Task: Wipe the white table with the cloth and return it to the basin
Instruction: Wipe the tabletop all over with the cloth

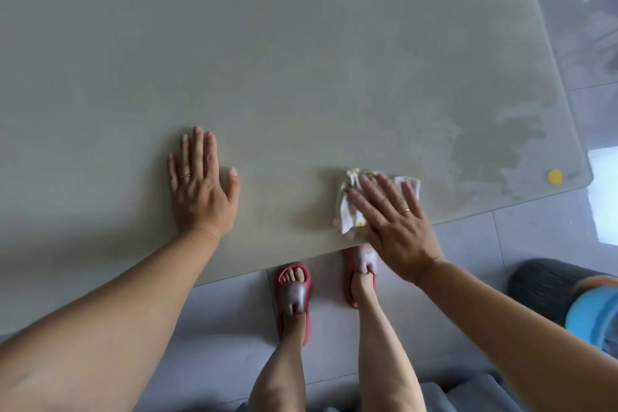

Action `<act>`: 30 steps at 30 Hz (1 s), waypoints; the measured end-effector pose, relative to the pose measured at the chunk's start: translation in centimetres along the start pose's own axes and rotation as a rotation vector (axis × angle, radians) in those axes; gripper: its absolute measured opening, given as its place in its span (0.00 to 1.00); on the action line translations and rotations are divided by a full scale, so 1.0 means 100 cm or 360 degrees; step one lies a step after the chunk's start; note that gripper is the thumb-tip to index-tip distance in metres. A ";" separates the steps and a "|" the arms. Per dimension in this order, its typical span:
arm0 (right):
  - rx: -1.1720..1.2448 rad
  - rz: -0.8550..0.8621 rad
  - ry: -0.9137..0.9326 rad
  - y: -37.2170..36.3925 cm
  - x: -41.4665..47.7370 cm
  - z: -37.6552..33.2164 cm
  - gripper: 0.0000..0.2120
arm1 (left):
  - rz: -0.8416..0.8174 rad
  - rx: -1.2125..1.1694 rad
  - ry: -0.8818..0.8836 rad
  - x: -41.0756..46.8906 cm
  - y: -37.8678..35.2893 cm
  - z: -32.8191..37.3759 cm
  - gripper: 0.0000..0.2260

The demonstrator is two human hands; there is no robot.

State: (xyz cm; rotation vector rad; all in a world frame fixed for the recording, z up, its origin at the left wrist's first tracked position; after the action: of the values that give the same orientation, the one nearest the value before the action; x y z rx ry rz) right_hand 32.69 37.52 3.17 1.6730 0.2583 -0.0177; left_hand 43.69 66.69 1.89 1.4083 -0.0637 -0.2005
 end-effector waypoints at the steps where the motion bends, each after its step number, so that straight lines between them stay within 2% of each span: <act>1: 0.0059 0.0022 -0.0181 0.005 0.003 0.021 0.26 | -0.0006 0.0009 0.0004 0.000 0.000 0.000 0.29; 3: 0.0256 0.0036 -0.0630 0.008 0.006 0.036 0.27 | -0.0018 0.0017 0.0006 -0.001 0.000 -0.001 0.29; 5: 0.0356 0.0041 -0.0995 0.001 0.009 0.012 0.28 | -0.0013 0.0018 0.0033 0.001 0.002 0.002 0.30; 6: 0.0362 0.0013 -0.0990 -0.003 0.009 -0.011 0.29 | -0.0008 0.0021 0.0063 0.002 0.004 0.005 0.30; 7: 0.0335 -0.0017 -0.0823 -0.007 0.007 -0.036 0.29 | 0.0008 0.0016 0.0102 0.004 0.007 0.010 0.30; 9: 0.0198 -0.0042 -0.0210 -0.010 0.000 -0.067 0.29 | 0.0063 -0.0021 0.0147 0.015 0.013 0.027 0.30; 11: 0.0087 -0.0034 0.0298 -0.006 0.009 -0.047 0.28 | 0.0104 -0.0086 0.0091 0.035 0.018 0.051 0.30; 12: 0.0031 -0.0011 0.0398 -0.002 0.017 -0.028 0.27 | 0.0120 -0.0106 0.0046 0.047 0.019 0.063 0.29; 13: 0.0013 0.0003 0.0362 0.002 0.028 -0.006 0.26 | 0.0134 -0.0114 0.0004 0.060 0.020 0.072 0.29; 14: 0.0043 0.0018 0.0201 0.008 0.040 0.016 0.26 | 0.0140 -0.0119 -0.0030 0.073 0.019 0.081 0.29; 16: 0.0198 0.0033 -0.0274 0.016 0.057 0.049 0.25 | 0.0122 -0.0132 -0.0047 0.094 0.015 0.092 0.28; 18: 0.0310 0.0097 -0.0630 0.016 0.062 0.043 0.26 | 0.0073 -0.0149 0.0012 0.105 0.005 0.096 0.28; 19: 0.0327 0.0110 -0.0712 0.013 0.061 0.032 0.26 | 0.0051 -0.0139 0.0045 0.106 0.000 0.097 0.28; 21: 0.0322 0.0072 -0.0606 0.007 0.059 0.006 0.27 | 0.0057 -0.0085 0.0061 0.105 -0.006 0.096 0.28; 23: 0.0203 0.0041 -0.0154 0.004 0.058 -0.006 0.26 | 0.0096 -0.0058 0.0049 0.103 -0.007 0.096 0.28; 25: 0.0048 0.0029 0.0333 0.010 0.069 0.012 0.25 | 0.0111 -0.0056 0.0049 0.104 -0.008 0.096 0.28; 26: -0.0020 0.0032 0.0466 0.014 0.077 0.027 0.25 | 0.0110 -0.0059 0.0052 0.103 -0.008 0.096 0.29; 27: -0.0054 0.0035 0.0476 0.018 0.088 0.046 0.25 | 0.0110 -0.0060 0.0056 0.103 -0.007 0.097 0.29; 28: -0.0043 0.0056 0.0363 0.023 0.101 0.065 0.25 | 0.0110 -0.0061 0.0060 0.103 -0.007 0.097 0.29; 30: 0.0124 0.0090 -0.0083 0.030 0.118 0.088 0.25 | 0.0106 -0.0066 0.0071 0.102 -0.006 0.097 0.29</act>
State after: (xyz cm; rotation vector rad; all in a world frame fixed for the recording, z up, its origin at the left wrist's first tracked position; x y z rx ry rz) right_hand 45.97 30.49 3.13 1.7539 0.1728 -0.0298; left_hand 52.08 55.33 2.09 1.3666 -0.0695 -0.1145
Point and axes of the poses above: each hand's wrist, its own x-axis towards the middle knuckle, its own y-axis out of the back of the hand, z = x × y, the point moved 5 cm from there along x, towards the middle knuckle, and after that the axes turned 7 degrees about -y, right-handed, at the moved point
